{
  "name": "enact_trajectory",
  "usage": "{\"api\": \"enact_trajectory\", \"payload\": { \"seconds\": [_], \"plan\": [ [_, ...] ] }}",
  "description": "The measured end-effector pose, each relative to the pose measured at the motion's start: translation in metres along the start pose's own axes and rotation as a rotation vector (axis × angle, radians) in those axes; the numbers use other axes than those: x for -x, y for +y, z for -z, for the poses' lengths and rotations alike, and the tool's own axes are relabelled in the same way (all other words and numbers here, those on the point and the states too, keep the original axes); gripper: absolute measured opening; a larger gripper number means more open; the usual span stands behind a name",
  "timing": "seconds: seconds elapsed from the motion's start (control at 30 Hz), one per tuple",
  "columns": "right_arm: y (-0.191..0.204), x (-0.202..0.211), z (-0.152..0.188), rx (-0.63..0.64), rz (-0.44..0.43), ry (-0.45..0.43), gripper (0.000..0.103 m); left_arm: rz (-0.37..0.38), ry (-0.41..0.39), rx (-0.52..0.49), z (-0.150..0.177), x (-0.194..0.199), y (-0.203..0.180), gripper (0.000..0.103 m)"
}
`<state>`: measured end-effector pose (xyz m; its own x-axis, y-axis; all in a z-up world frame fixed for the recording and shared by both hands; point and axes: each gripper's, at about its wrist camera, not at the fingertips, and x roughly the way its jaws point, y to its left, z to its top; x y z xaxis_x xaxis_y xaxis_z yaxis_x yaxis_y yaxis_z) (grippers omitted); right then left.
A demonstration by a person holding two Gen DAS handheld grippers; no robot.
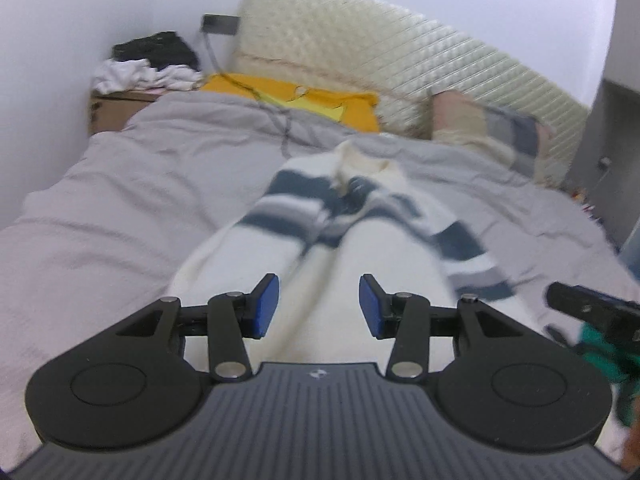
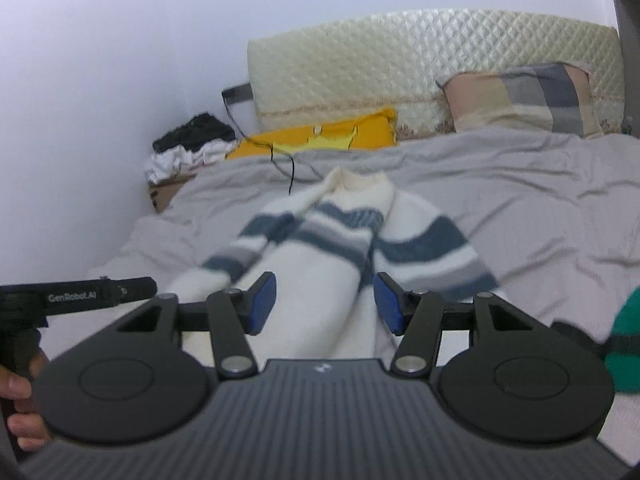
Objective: Fold large clothes
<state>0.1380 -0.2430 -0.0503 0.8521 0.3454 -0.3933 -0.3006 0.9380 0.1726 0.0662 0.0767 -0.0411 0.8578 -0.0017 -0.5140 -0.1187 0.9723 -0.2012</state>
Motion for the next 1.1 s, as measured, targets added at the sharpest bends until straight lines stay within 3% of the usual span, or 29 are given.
{"api": "enact_trajectory", "payload": {
  "seconds": [0.07,0.23,0.37,0.57,0.73,0.9,1.03,1.1],
  "plan": [
    [0.000,-0.001,0.011,-0.003,-0.008,0.014,0.056,-0.077,-0.012,-0.002,0.010,-0.001,0.009,0.050],
    [0.000,-0.013,0.029,-0.012,-0.024,0.064,0.056,-0.120,0.050,0.120,0.013,-0.015,0.044,0.050],
    [-0.006,-0.026,0.038,-0.064,-0.072,0.093,0.083,-0.131,0.123,0.147,0.019,-0.030,0.057,0.050],
    [-0.012,-0.045,0.053,-0.125,-0.114,0.154,0.083,-0.181,0.155,0.114,0.021,-0.043,0.053,0.050],
    [-0.001,-0.051,0.055,-0.074,-0.127,0.146,0.083,-0.195,0.149,0.099,0.019,-0.053,0.051,0.049],
    [0.000,-0.054,0.060,-0.058,-0.121,0.160,0.083,-0.222,0.172,0.080,0.004,-0.074,0.057,0.014],
    [-0.002,-0.056,0.060,-0.042,-0.089,0.143,0.083,-0.261,0.204,0.051,-0.017,-0.091,0.073,0.009],
    [-0.002,-0.059,0.058,-0.021,-0.057,0.112,0.083,-0.319,0.196,0.013,-0.034,-0.102,0.087,0.008]
  ]
}}
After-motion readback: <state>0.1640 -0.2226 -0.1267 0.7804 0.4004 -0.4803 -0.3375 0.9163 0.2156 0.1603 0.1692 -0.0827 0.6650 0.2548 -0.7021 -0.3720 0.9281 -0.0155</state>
